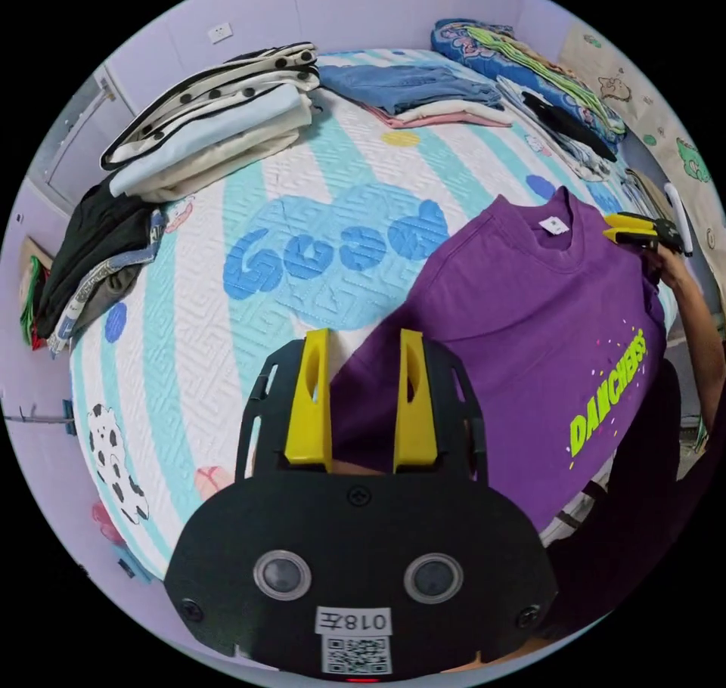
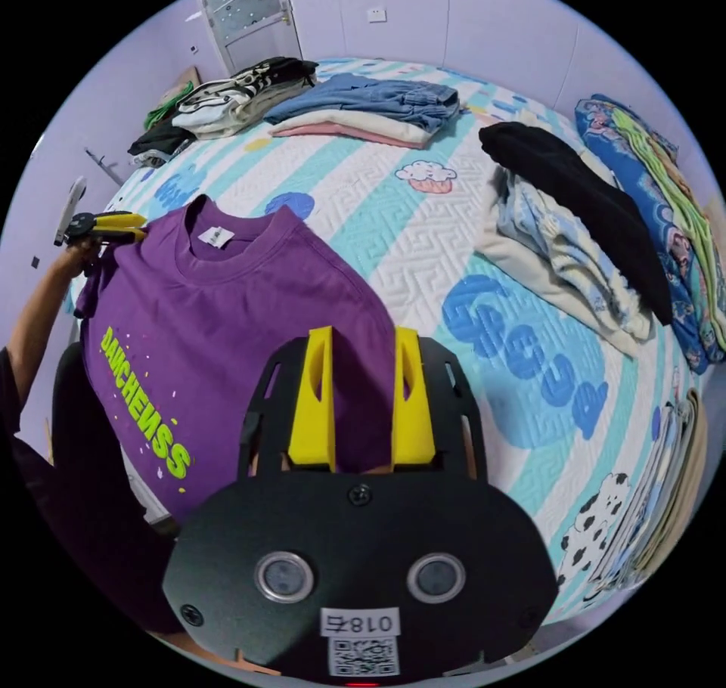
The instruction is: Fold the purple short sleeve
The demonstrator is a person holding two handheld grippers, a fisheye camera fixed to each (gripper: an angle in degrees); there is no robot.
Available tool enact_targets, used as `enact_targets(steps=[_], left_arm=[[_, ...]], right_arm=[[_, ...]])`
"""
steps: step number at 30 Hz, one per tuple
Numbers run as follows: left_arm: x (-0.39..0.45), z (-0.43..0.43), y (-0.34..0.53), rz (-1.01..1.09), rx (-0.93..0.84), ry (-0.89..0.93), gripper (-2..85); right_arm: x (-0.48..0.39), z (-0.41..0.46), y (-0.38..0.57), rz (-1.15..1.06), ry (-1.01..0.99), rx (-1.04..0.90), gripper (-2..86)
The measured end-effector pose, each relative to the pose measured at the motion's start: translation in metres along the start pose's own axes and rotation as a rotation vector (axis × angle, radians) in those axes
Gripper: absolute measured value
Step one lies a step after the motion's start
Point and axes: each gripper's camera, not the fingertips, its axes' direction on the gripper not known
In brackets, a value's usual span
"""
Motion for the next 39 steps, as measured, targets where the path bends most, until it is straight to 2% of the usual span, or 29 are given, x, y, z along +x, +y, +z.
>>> enact_targets(steps=[1, 3, 5, 12, 18, 20, 23, 26, 29, 31, 33, 37, 39], left_arm=[[0.005, -0.002, 0.003, 0.004, 0.007, -0.005, 7.6], [0.036, -0.012, 0.018, 0.022, 0.052, -0.085, 2.3], [0.065, -0.020, 0.035, 0.033, 0.112, -0.209, 1.2], [0.141, -0.105, 0.112, -0.098, 0.502, -0.561, -0.2], [0.170, -0.196, 0.142, -0.186, 0.772, -0.713, -0.3], [0.170, -0.215, 0.141, -0.192, 0.807, -0.734, -0.3], [0.149, -0.225, 0.118, -0.188, 0.810, -0.721, 0.0], [0.115, -0.197, 0.064, -0.176, 0.753, -0.691, 1.0], [0.071, -0.131, 0.008, -0.192, 0.525, -0.549, 3.9], [0.047, -0.090, -0.002, -0.255, 0.342, -0.464, 5.7], [0.025, -0.069, 0.025, -0.350, 0.274, -0.407, 6.4], [0.000, -0.090, 0.106, -0.431, 0.356, -0.344, 6.4], [-0.007, -0.113, 0.177, -0.463, 0.415, -0.213, 6.4]], right_arm=[[-0.008, -0.004, 0.003, -0.006, 0.019, -0.001, 1.5], [-0.025, -0.011, 0.010, -0.015, 0.060, 0.026, 0.3], [-0.047, -0.018, 0.020, -0.042, 0.151, 0.073, -0.3], [-0.137, -0.079, 0.071, -0.077, 0.565, 0.472, -0.8], [-0.180, -0.134, 0.083, -0.050, 0.700, 0.700, -0.8], [-0.187, -0.150, 0.079, -0.047, 0.742, 0.758, -0.7], [-0.180, -0.159, 0.048, -0.047, 0.734, 0.735, -0.5], [-0.159, -0.130, -0.007, -0.058, 0.709, 0.647, 0.6], [-0.127, -0.060, -0.070, -0.065, 0.609, 0.336, 5.1], [-0.100, -0.012, -0.084, 0.026, 0.524, 0.088, 7.7], [-0.085, -0.007, -0.068, 0.122, 0.448, 0.082, 8.1], [-0.072, -0.044, 0.012, 0.223, 0.423, 0.210, 8.0], [-0.072, -0.063, 0.061, 0.252, 0.391, 0.255, 7.8]])
